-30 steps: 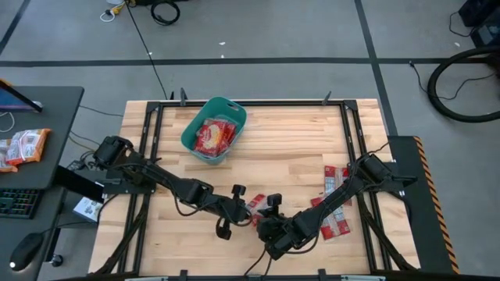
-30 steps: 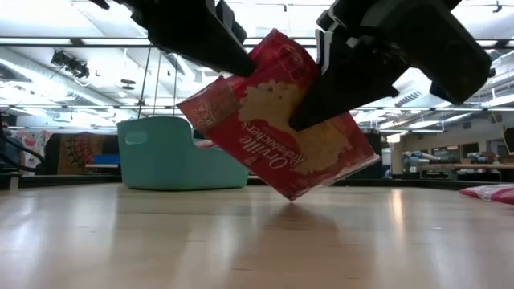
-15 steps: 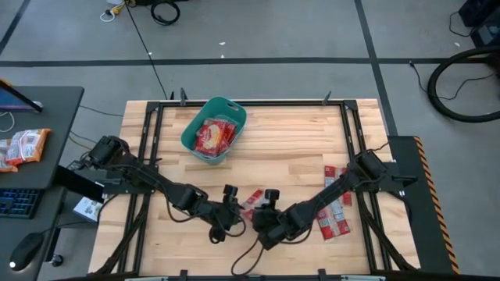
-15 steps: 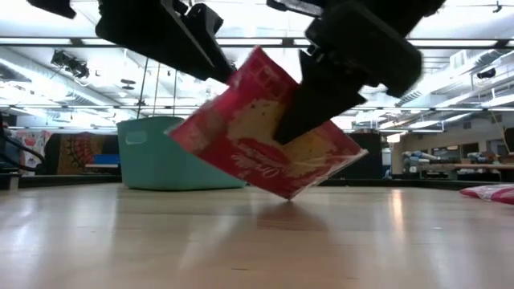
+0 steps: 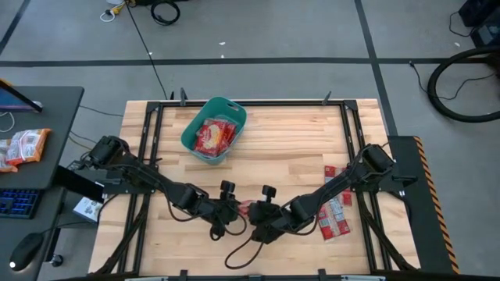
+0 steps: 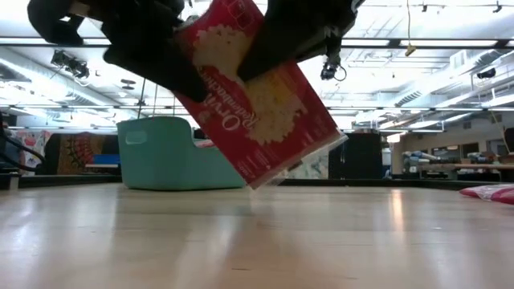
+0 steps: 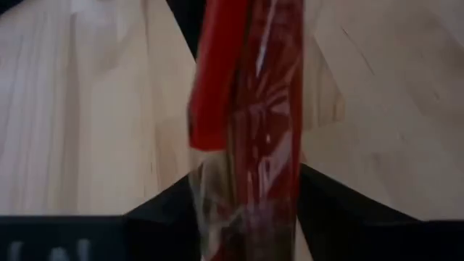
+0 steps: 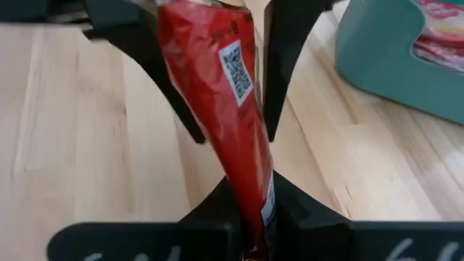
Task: Sort popcorn bags into baskets
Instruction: Put the popcorn bag into the green bin
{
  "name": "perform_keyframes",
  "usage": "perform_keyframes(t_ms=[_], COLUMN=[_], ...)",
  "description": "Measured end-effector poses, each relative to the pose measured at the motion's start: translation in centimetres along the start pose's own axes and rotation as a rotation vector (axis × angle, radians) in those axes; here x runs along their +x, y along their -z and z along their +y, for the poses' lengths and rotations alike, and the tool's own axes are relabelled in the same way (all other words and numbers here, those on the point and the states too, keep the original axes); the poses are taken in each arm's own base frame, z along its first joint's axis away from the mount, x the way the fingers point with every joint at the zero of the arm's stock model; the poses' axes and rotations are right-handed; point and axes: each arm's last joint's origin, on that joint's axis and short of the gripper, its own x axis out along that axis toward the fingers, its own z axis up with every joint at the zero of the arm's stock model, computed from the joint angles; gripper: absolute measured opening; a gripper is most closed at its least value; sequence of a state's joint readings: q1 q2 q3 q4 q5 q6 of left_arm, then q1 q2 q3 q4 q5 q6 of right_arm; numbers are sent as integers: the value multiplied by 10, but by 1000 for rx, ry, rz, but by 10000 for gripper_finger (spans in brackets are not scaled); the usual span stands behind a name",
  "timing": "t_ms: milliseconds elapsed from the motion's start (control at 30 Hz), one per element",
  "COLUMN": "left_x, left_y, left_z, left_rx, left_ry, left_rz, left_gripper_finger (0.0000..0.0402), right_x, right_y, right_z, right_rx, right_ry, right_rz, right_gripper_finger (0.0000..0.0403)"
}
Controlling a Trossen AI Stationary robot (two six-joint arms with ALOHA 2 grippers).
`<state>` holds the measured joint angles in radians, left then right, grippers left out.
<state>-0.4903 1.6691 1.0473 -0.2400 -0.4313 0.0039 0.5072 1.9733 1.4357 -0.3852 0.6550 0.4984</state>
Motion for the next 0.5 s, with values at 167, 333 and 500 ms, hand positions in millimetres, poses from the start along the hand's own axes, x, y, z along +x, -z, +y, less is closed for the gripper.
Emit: perform_keyframes(t_ms=[167, 333, 500], left_x=[1, -5, -23], left_y=[0, -3, -8], left_z=[4, 6, 14], left_rx=[-27, -39, -81], left_ry=[-9, 28, 83], left_rz=[2, -15, -46], left_gripper_finger=[104, 33, 33], right_x=[-1, -2, -20], right_y=[-2, -3, -12], right_z=[0, 1, -3], right_rx=[9, 3, -35], right_ry=[-15, -49, -87], right_rz=[-6, 3, -15], right_gripper_finger=[43, 63, 77])
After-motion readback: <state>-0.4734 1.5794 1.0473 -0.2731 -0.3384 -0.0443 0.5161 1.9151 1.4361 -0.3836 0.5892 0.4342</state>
